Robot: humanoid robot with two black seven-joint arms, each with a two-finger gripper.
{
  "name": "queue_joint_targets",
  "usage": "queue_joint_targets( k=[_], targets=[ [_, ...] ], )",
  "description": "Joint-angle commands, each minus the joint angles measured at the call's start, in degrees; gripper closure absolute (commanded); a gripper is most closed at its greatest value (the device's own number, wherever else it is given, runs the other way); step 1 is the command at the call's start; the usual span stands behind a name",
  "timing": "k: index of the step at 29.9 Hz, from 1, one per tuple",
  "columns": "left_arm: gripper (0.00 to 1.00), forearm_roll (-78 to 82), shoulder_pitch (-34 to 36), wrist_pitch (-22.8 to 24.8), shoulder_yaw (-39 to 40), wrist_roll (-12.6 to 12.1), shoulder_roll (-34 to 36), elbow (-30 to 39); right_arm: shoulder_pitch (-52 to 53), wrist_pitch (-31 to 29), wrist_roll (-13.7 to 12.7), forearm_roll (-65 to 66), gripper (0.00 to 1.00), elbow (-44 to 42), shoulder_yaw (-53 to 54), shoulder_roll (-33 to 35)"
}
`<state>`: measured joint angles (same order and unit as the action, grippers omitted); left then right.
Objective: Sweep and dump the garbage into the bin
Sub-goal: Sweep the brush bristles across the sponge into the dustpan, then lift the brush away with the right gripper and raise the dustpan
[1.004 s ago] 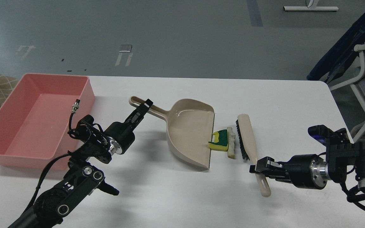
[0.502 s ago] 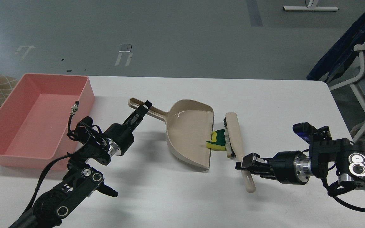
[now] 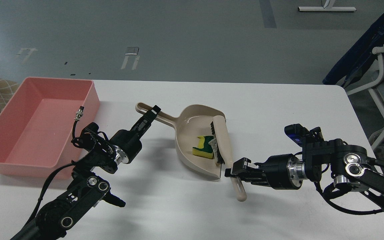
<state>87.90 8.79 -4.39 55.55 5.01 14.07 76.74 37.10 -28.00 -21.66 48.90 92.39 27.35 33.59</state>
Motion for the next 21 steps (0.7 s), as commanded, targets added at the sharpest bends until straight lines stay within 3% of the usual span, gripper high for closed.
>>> queue_joint_targets(
  k=[1,11,21],
  targets=[
    [1.00,0.0,-0.1,0.1,0.0,0.0,0.1,0.1,0.5,0.0,0.0,0.0,1.00,0.2,1.0,-0.7],
    [1.00,-0.2,-0.1,0.1,0.0,0.0,0.2,0.5,3.2,0.0,-0.3,-0.4,1.00,0.8,3.8,-0.3],
    [1.00,-10.3,0.0,1.2,0.6,0.0,0.0,0.5,5.6,0.0,-0.4,-2.0,1.00,-0.5,10.7,8.8]
  ],
)
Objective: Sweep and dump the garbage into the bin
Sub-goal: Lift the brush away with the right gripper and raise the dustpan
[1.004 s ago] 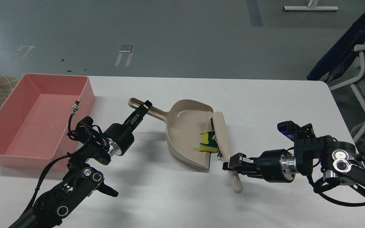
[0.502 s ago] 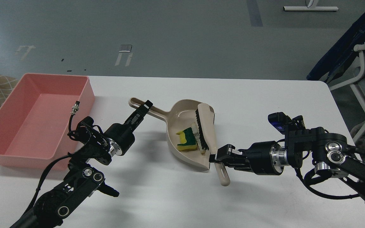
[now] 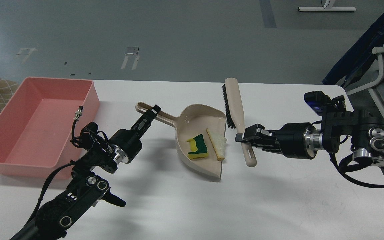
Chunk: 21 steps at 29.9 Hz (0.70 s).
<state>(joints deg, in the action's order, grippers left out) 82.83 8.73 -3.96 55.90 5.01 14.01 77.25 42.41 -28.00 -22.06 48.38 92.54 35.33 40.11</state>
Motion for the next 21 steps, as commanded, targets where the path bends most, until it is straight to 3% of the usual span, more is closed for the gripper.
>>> queue_joint_targets(
  k=[1,13,15,21],
  targets=[
    [1.00,-7.7,0.1,1.1,0.4,0.0,0.1,0.0,0.3,0.0,0.0,-2.5,1.00,-1.0,3.9,3.3],
    [1.00,-18.5,0.5,3.4,1.2,0.0,-0.1,0.0,-0.1,0.0,0.9,-8.4,1.00,-7.6,8.6,12.8],
    [1.00,-20.9,0.5,3.7,2.4,-0.1,-0.2,0.0,-0.9,0.0,2.0,-8.8,1.00,-9.6,8.4,14.5],
    [1.00,-25.4,0.8,5.2,4.7,-0.5,0.1,0.8,-5.8,0.0,2.8,-8.8,1.00,-10.5,8.4,15.8]
  ],
)
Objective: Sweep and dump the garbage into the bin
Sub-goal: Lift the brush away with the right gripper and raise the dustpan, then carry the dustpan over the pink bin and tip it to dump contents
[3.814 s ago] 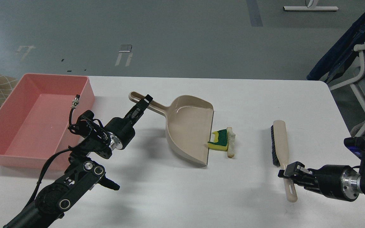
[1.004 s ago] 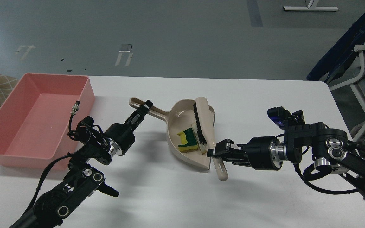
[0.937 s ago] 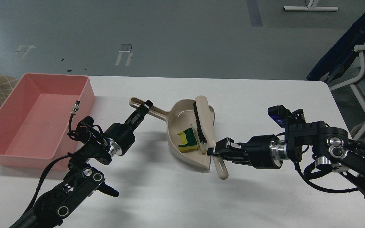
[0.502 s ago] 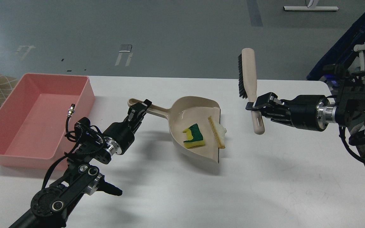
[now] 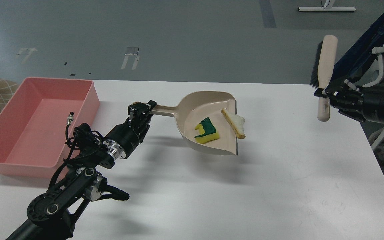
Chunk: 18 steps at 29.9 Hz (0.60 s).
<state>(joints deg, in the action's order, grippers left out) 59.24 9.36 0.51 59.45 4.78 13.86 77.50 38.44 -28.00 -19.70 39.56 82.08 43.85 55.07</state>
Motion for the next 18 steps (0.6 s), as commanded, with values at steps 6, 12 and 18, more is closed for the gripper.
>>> queue_joint_targets(
  k=[6,12,18],
  targets=[
    [1.00,-8.6,0.4,1.8,4.7,-0.6,0.9,2.8,-5.7,0.0,1.1,0.0,1.00,0.4,-0.1,0.9],
    [1.00,-11.0,0.3,3.4,8.0,-0.7,1.7,5.1,-7.4,0.0,1.4,0.0,1.00,0.8,-0.1,0.8],
    [1.00,-16.3,0.1,3.9,11.2,-0.7,2.1,7.0,-8.0,0.0,1.4,0.0,1.00,1.1,-0.2,0.7]
  ],
)
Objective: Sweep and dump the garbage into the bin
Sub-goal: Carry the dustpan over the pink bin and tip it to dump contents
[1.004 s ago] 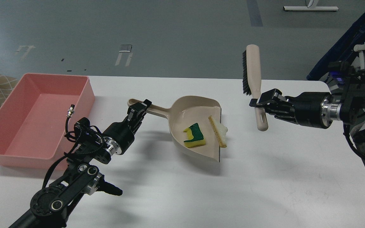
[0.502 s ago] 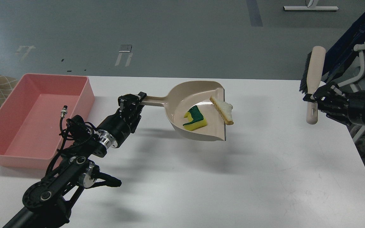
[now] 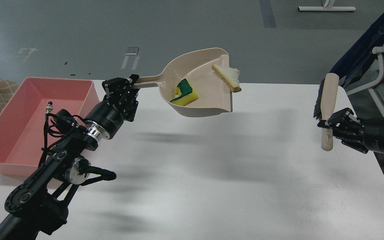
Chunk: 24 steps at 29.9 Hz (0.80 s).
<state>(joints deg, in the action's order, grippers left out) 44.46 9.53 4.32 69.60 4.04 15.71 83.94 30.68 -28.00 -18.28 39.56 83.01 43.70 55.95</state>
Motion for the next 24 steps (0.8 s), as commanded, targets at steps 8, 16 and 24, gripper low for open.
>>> queue_joint_targets(
  k=[8,16,24],
  targets=[
    [1.00,-4.6,-0.7,2.0,4.9,-0.1,1.3,1.7,-0.7,0.0,0.0,0.0,1.00,1.3,0.0,-0.2],
    [1.00,-8.6,-3.3,7.0,11.8,-0.7,5.4,2.4,-0.8,0.0,0.0,0.0,1.00,1.9,0.0,-0.2],
    [1.00,-9.7,-10.1,13.9,19.9,-0.9,8.5,2.3,-0.8,0.0,0.0,0.0,1.00,2.0,0.1,-0.4]
  ],
)
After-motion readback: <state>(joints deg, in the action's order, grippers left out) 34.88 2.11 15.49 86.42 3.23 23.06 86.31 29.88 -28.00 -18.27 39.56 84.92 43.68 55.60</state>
